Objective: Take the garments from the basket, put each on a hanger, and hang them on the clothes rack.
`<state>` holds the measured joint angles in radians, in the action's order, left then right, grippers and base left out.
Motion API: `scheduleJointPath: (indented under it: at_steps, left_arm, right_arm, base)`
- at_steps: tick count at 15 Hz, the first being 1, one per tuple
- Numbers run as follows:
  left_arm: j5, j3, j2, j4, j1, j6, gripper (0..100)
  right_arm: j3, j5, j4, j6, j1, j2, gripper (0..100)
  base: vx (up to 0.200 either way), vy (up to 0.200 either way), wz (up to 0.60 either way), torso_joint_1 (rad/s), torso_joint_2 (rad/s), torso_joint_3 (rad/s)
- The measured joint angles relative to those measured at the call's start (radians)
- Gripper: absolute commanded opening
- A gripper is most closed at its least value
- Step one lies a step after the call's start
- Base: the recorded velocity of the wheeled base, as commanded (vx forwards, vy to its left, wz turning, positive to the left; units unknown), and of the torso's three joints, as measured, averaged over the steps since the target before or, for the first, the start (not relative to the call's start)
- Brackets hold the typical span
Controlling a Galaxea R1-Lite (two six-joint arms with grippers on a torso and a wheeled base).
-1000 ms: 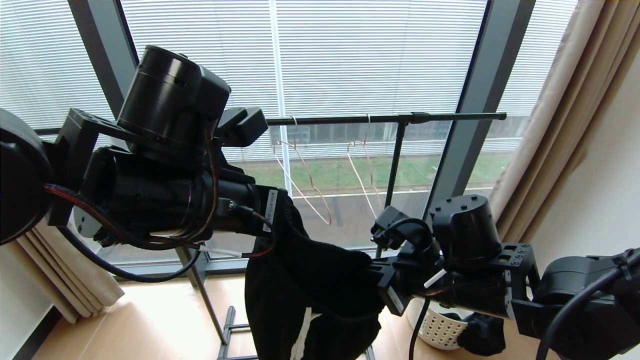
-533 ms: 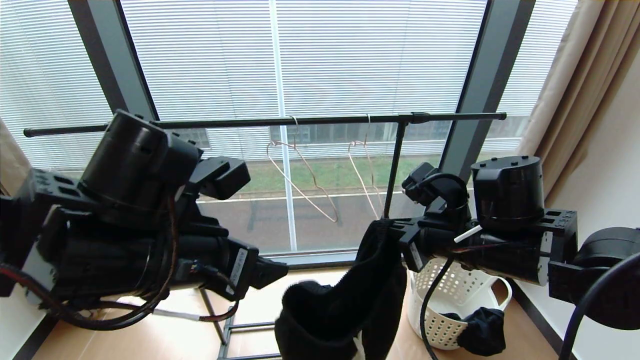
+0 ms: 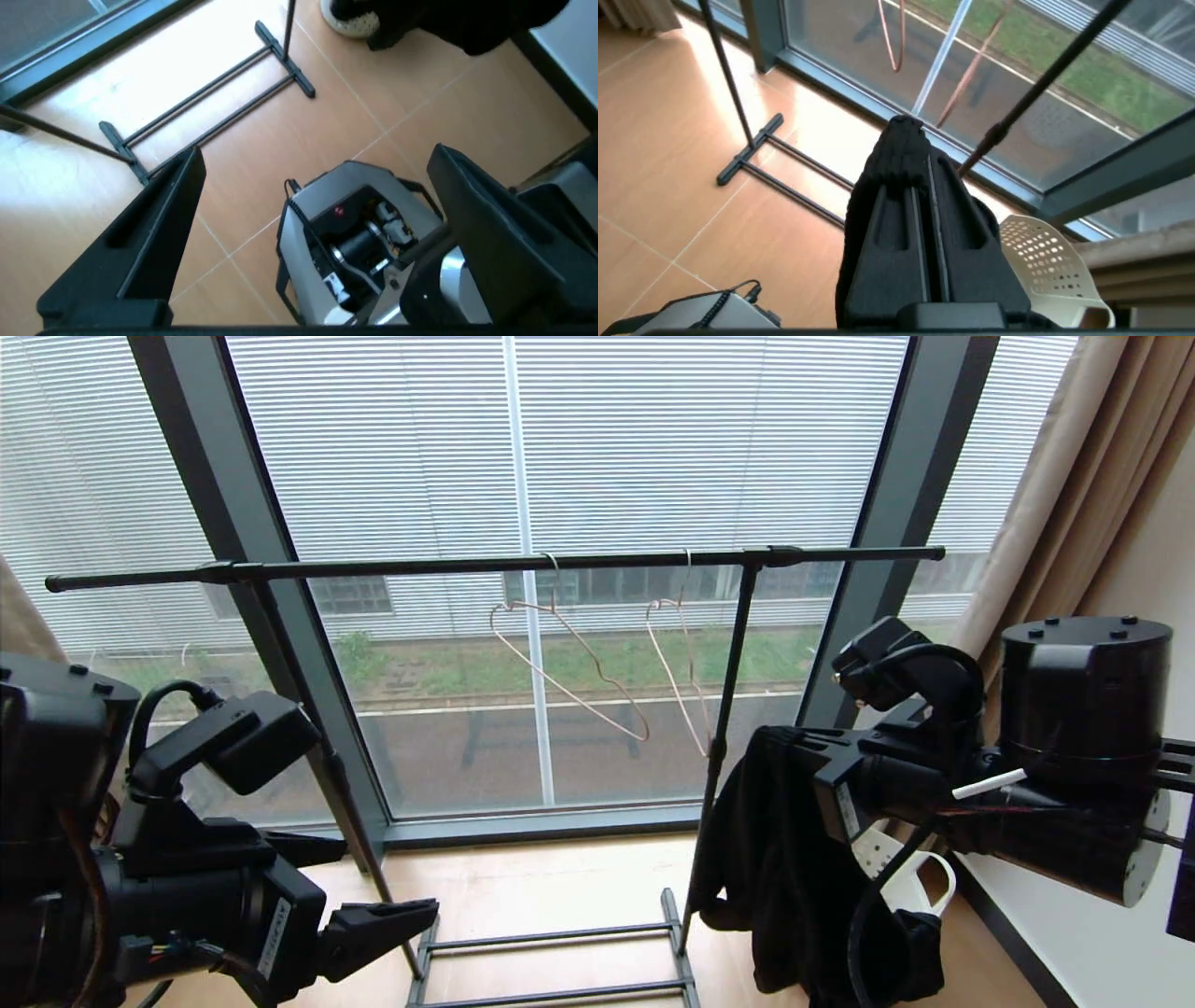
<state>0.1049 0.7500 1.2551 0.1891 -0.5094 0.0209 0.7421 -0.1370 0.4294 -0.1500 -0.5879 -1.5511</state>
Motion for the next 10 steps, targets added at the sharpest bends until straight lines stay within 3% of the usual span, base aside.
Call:
scheduleJointPath:
  at_steps: [2,6,10]
  left_arm:
    - [-0.010,-0.016,0.002,-0.041,0.016,0.028,100]
    - [-0.130,-0.016,0.088,-0.219,0.014,0.089,100]
    - [-0.161,-0.019,0.220,-0.360,0.001,0.096,100]
  right_arm:
    - [-0.002,-0.039,0.001,-0.004,0.000,0.022,0]
    - [0.026,-0.079,-0.011,-0.047,0.020,0.026,0]
    - [0.027,-0.139,-0.137,-0.289,0.095,0.067,0]
  base:
    - [0.000,0.000,0.00,0.000,0.00,0.000]
    - [0.000,0.000,0.00,0.000,0.00,0.000]
    - [0.000,0.000,0.00,0.000,0.00,0.000]
